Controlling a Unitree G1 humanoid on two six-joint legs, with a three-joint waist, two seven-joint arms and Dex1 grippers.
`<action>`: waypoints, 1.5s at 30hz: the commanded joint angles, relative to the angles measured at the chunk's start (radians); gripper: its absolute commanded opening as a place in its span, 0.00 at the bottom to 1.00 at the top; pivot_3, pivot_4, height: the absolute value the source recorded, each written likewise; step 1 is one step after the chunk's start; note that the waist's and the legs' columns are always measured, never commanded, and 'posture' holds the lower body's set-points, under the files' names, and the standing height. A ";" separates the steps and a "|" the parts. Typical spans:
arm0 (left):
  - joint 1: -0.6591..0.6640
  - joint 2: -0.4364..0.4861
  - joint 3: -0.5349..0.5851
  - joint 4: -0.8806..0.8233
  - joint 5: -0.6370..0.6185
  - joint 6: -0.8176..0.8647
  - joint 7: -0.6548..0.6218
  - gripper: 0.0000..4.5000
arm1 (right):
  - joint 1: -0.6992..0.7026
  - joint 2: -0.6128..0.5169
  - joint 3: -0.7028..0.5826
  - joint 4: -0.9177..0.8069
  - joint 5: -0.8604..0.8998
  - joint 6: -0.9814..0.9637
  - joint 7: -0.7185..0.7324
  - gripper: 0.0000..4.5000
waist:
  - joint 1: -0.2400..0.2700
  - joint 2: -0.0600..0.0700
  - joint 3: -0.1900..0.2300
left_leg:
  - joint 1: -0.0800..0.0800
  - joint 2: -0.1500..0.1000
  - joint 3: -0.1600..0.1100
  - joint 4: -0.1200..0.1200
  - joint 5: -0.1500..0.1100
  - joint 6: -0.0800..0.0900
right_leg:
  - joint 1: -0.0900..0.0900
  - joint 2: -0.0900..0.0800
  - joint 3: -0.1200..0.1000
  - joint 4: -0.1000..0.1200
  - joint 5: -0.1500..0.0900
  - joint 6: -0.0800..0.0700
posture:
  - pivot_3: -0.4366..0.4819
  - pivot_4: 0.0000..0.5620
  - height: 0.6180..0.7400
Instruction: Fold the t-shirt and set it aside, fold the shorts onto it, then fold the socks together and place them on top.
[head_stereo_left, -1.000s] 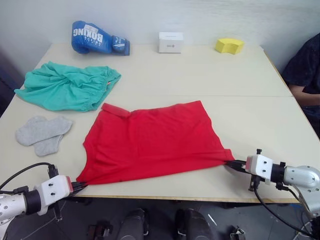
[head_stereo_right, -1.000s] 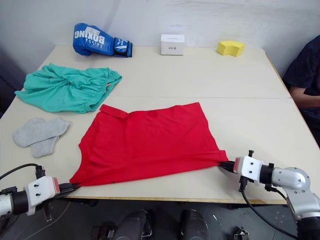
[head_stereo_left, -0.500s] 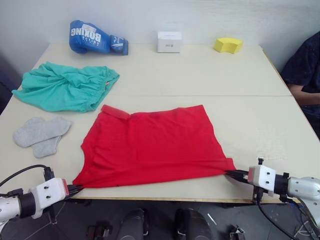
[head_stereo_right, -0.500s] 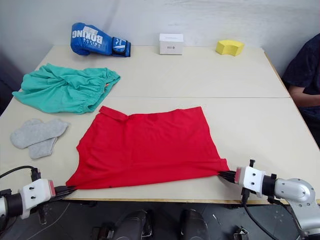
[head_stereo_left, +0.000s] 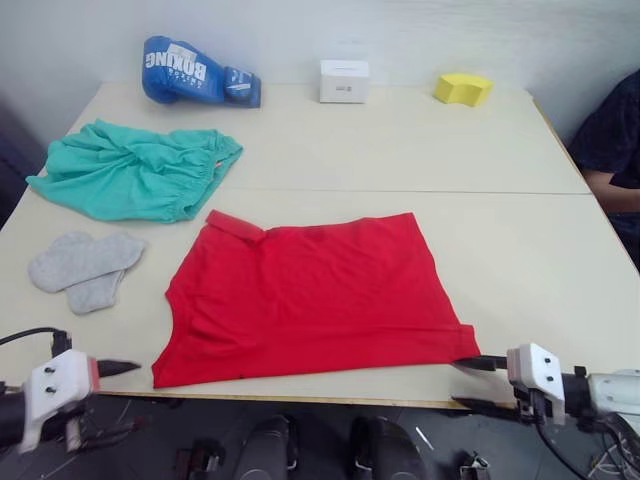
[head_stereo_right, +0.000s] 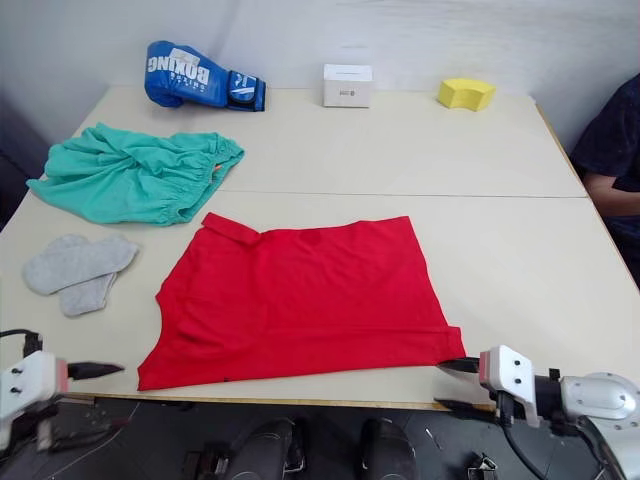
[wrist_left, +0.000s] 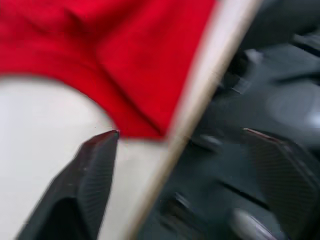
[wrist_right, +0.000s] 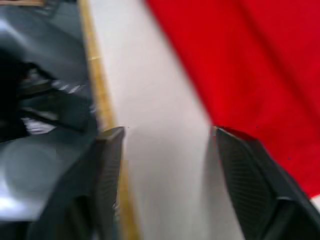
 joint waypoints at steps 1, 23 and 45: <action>0.005 0.044 0.101 0.036 -0.038 0.111 -0.074 1.00 | -0.013 -0.065 -0.076 -0.049 0.066 0.098 0.055 0.92 | 0.001 0.000 0.000 | 0.000 0.000 0.000 0.000 0.000 0.000 | 0.000 0.000 0.000 0.000 0.000 0.000 | 0.48 0.27 1.00; -1.230 -0.043 -0.578 0.691 0.271 -0.059 0.359 1.00 | -1.224 0.228 0.259 0.926 -0.320 0.027 -0.117 1.00 | -0.037 0.000 0.005 | -0.014 -0.001 0.014 0.003 0.013 -0.002 | -0.018 0.012 0.003 0.010 0.003 0.005 | 0.48 0.27 1.00; -1.724 -0.219 -0.823 1.554 0.661 -0.571 0.671 1.00 | -1.286 0.402 0.239 1.124 -0.464 -0.255 -0.354 1.00 | -0.050 -0.002 0.005 | -0.014 0.000 0.015 0.020 0.016 0.003 | -0.018 0.010 0.008 0.026 0.008 0.007 | 0.48 0.27 1.00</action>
